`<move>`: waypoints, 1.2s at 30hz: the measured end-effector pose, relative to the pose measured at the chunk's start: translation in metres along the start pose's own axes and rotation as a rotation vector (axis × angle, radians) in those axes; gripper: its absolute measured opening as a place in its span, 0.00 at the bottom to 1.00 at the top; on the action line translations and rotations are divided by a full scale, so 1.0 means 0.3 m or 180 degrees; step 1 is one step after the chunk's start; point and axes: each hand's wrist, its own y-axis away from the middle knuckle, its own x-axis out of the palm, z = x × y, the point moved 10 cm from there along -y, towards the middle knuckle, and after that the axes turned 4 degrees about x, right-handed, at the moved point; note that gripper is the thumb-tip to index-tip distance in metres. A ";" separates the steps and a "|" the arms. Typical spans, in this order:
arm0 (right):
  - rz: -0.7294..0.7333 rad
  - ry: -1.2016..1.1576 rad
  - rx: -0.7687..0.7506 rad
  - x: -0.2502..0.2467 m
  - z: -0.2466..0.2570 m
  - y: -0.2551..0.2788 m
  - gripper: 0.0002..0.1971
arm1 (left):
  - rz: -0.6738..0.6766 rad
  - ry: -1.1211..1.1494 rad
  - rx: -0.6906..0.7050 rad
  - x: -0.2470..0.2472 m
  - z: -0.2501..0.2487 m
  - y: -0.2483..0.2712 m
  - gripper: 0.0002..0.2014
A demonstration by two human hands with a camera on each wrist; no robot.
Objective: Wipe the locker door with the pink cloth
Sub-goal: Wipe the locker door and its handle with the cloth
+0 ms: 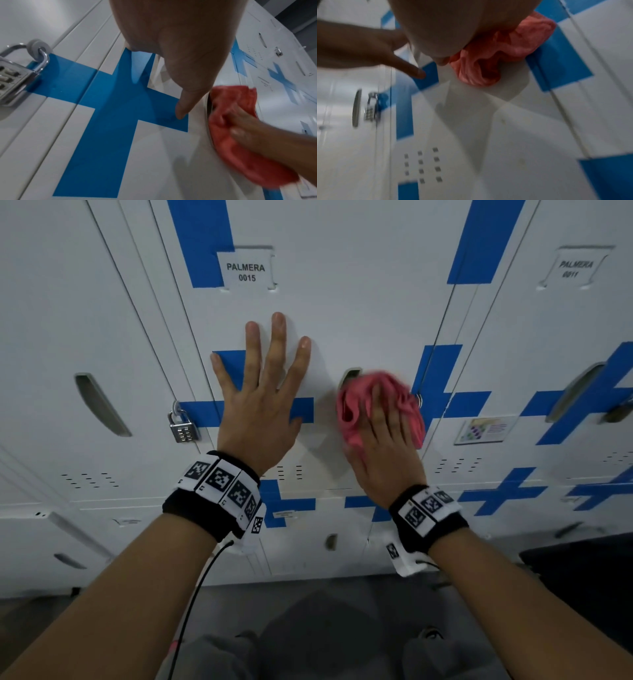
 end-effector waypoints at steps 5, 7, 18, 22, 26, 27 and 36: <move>-0.0160 -0.0225 0.0289 0.007 0.005 -0.036 0.35 | -0.0039 0.0106 -0.0011 -0.011 0.006 -0.001 0.52; 0.0122 -0.0058 0.0202 0.101 -0.022 0.035 0.36 | -0.0065 0.0092 -0.0015 -0.014 0.008 0.000 0.51; 0.0791 -0.1148 0.0765 0.349 0.345 0.086 0.43 | -0.0072 0.0196 0.0003 -0.007 -0.005 -0.005 0.48; 0.0762 -0.0991 0.0257 0.346 0.367 0.073 0.38 | -0.0042 0.0223 0.0030 -0.008 0.004 0.001 0.48; 0.0850 -0.0566 0.0058 0.326 0.157 0.120 0.30 | -0.0076 0.0233 0.0016 -0.016 0.000 0.001 0.48; 0.0816 -0.0554 0.0123 0.310 0.095 0.132 0.30 | -0.0088 0.0212 0.0002 -0.018 -0.002 -0.001 0.48; -0.0094 -0.0700 -0.0046 0.011 0.146 -0.005 0.37 | 0.0035 0.0375 0.0025 -0.048 0.003 0.009 0.49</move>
